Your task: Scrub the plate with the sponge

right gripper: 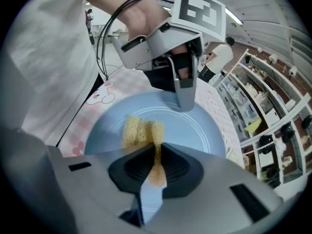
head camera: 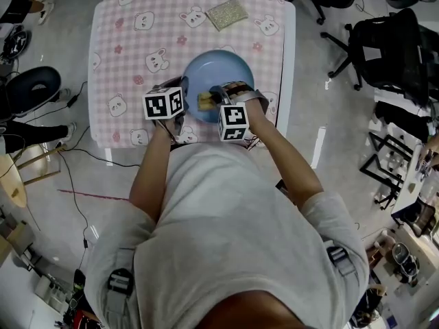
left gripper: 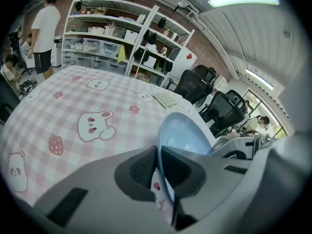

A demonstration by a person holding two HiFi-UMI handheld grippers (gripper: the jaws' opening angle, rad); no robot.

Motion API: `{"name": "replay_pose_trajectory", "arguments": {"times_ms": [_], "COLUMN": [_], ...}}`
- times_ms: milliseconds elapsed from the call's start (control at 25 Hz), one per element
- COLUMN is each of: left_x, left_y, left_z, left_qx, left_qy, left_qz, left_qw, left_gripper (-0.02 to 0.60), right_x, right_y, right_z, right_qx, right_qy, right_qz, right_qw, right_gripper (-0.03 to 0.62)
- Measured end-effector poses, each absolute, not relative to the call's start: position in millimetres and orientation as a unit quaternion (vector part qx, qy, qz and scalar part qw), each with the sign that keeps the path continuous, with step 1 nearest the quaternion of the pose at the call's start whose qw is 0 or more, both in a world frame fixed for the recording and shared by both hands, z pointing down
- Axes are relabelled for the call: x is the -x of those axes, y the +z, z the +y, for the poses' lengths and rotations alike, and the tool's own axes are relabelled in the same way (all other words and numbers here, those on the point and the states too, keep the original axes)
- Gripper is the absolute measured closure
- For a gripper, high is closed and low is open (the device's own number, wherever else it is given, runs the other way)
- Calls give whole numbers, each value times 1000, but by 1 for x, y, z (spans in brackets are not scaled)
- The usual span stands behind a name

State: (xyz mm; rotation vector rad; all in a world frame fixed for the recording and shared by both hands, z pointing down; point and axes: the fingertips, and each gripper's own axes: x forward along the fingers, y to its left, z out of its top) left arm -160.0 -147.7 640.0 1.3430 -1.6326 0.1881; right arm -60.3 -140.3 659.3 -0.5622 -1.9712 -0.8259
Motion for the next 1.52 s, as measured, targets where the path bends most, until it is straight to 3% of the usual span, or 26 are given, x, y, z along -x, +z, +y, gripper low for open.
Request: {"name": "replay_pose_trajectory", "arguments": {"times_ms": [680, 1520], "left_x": [157, 155], "left_y": [637, 631], "left_z": [-146, -154], "left_qx": [-554, -555], "left_qy": [77, 79], "left_qz": [-671, -669], "left_qw": [487, 488], "left_gripper": [548, 544], "right_x": [5, 62], "right_y": [678, 670], "right_z": [-206, -282], "right_qx": [165, 15], "right_qy": [-295, -188], "right_qz": [-794, -836], "right_qw": [505, 515], "right_gripper": [548, 548]}}
